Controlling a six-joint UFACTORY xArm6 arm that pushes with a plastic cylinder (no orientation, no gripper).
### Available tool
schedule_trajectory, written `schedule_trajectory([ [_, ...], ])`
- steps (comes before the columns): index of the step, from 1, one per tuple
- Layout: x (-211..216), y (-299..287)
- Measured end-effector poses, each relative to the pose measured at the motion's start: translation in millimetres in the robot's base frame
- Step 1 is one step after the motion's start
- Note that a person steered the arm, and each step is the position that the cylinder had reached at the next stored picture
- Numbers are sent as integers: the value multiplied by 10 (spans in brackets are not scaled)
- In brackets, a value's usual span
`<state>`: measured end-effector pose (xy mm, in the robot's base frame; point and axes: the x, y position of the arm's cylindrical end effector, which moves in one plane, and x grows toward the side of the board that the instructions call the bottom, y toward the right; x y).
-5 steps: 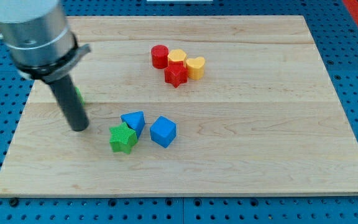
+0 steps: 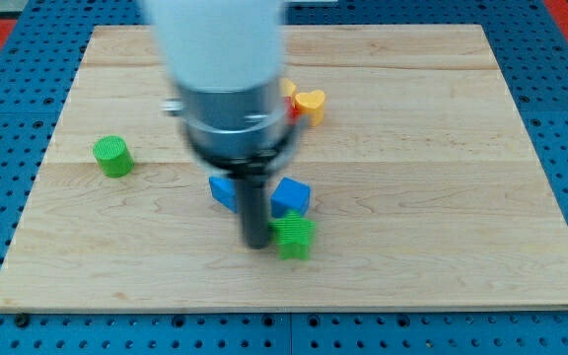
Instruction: Place the blue cube left to the green star
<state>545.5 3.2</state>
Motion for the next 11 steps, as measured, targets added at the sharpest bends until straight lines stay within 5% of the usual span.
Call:
schedule_trajectory([
  [2, 1, -238],
  [3, -152, -907],
  [6, -1170, -569],
  [11, -577, -20],
])
